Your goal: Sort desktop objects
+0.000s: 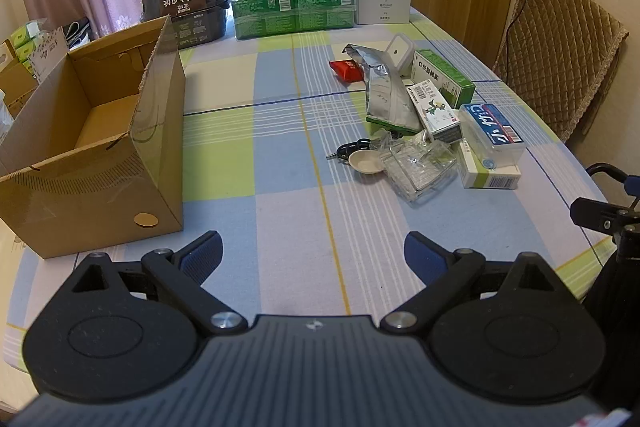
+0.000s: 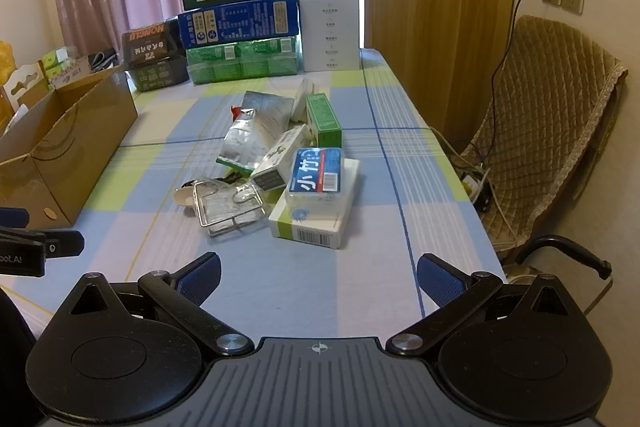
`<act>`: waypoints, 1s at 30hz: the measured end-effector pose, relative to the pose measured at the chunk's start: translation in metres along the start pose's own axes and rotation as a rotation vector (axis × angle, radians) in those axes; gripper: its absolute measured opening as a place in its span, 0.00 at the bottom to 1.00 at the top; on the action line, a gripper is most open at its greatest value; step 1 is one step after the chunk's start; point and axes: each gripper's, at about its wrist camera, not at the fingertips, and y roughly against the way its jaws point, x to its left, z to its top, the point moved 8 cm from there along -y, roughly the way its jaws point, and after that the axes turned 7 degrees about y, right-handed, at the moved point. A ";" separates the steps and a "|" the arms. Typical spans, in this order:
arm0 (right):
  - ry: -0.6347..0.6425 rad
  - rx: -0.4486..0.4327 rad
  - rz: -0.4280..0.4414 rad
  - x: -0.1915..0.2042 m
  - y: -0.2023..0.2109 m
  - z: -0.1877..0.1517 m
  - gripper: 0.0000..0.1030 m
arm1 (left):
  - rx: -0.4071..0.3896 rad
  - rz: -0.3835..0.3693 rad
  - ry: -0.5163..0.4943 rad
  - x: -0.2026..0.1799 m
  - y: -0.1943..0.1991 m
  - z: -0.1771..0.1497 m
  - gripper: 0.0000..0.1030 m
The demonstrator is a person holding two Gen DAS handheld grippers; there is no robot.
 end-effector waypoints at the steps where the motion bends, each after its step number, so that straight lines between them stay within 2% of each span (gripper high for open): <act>1: 0.000 0.000 0.000 -0.002 0.000 -0.001 0.98 | 0.000 0.000 0.000 0.000 0.000 0.000 0.93; 30: 0.014 0.007 -0.015 -0.001 -0.004 -0.005 0.98 | -0.001 0.014 0.015 0.000 0.000 0.000 0.93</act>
